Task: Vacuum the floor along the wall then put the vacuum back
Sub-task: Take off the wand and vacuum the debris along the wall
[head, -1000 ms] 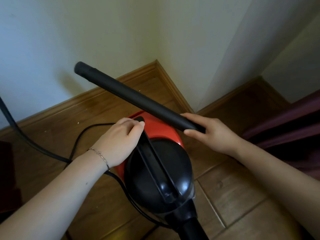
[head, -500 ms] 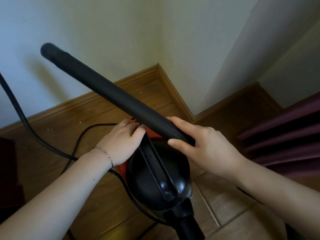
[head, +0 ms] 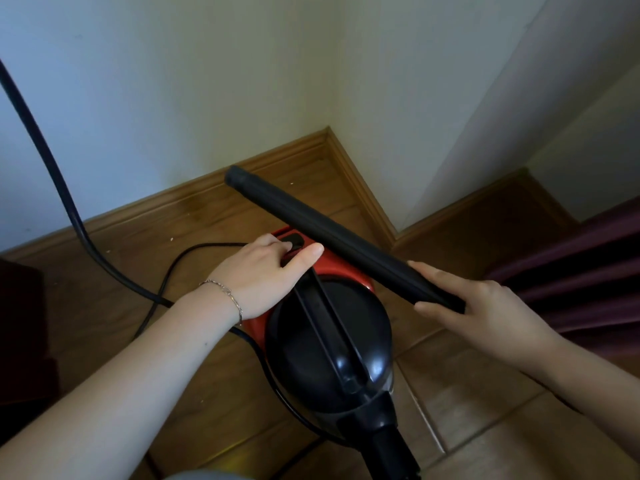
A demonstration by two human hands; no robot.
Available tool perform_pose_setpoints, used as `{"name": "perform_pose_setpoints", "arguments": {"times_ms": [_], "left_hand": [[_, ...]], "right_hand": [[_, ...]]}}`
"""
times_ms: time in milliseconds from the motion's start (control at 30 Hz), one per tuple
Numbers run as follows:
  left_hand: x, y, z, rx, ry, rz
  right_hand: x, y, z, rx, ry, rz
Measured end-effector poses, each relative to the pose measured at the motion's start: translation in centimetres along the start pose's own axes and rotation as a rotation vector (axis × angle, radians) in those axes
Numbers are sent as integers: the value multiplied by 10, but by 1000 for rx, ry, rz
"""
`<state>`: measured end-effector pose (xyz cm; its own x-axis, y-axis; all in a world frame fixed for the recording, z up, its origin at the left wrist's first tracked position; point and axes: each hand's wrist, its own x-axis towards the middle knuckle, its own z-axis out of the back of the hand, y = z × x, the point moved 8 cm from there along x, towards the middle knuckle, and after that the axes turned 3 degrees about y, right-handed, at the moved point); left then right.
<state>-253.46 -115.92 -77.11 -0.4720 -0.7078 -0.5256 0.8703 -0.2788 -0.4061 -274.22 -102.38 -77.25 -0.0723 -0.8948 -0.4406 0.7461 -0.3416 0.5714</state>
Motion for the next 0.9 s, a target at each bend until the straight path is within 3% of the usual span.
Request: {"name": "perform_pose_setpoints", "arguments": {"times_ms": [500, 767, 900], "left_hand": [[11, -7, 4, 121, 37, 49], [16, -7, 7, 148, 35, 62], [18, -8, 6, 149, 83, 90]], "right_hand": [[-4, -19, 0, 78, -1, -36], [-22, -21, 7, -7, -4, 7], [-33, -25, 18, 16, -70, 23]]}}
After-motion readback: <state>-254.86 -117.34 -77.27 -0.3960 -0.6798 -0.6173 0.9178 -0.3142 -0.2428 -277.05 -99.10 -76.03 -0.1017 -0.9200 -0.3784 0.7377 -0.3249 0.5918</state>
